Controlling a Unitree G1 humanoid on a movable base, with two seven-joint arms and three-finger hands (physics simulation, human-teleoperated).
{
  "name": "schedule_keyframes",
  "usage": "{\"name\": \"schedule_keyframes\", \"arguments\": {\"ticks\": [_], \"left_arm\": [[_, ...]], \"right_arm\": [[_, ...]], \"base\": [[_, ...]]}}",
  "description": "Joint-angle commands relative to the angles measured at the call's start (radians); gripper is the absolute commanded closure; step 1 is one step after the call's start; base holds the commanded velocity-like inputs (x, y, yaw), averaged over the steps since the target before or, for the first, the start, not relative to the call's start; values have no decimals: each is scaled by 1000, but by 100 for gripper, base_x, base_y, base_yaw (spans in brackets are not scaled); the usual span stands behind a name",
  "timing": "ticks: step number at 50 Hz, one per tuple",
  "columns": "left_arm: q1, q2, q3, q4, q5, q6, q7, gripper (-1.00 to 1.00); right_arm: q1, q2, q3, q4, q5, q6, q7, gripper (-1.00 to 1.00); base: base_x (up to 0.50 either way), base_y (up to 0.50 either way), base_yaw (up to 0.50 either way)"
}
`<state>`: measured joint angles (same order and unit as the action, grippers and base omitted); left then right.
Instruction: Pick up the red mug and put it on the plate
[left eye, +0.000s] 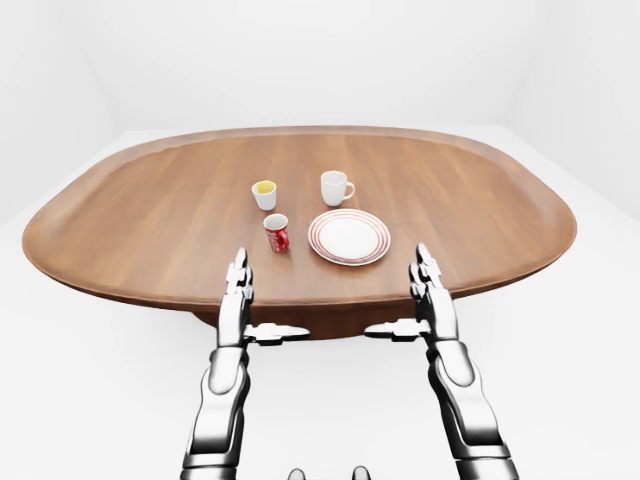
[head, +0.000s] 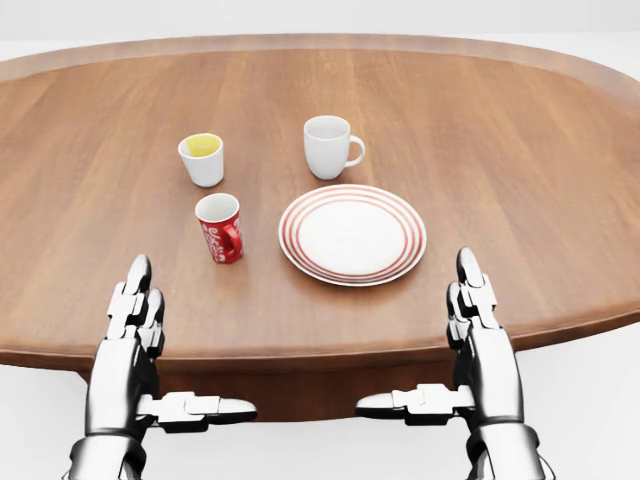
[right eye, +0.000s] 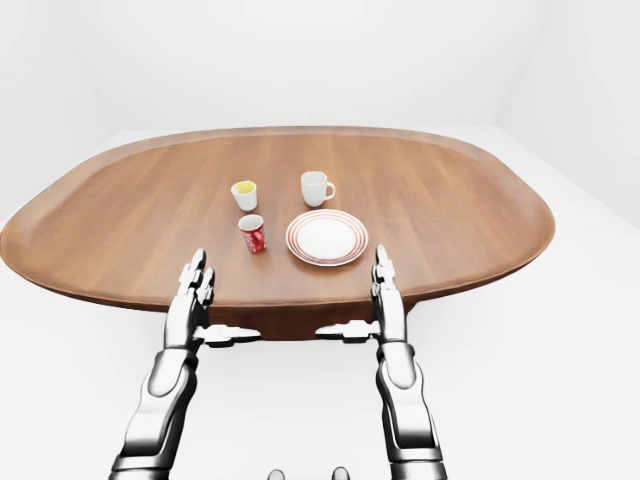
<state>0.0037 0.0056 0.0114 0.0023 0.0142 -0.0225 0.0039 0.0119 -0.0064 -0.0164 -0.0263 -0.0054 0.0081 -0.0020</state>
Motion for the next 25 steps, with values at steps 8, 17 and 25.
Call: {"name": "schedule_keyframes", "arguments": {"ticks": [8,17,25], "left_arm": [[24,8,16,-26,45,-49,25,-100],[30,8,17,-36,49,-53,28,-100],[35,7,15,-40,57,-58,30,-100]], "right_arm": [[48,-8,-20,-102,-30,27,-8,-100],[48,-8,-23,-106,-31,31,-4,-100],[35,-13,-30,-73,-32,18,0,-100]], "base": [[0,0,0],[0,0,0],[0,0,0]]}}
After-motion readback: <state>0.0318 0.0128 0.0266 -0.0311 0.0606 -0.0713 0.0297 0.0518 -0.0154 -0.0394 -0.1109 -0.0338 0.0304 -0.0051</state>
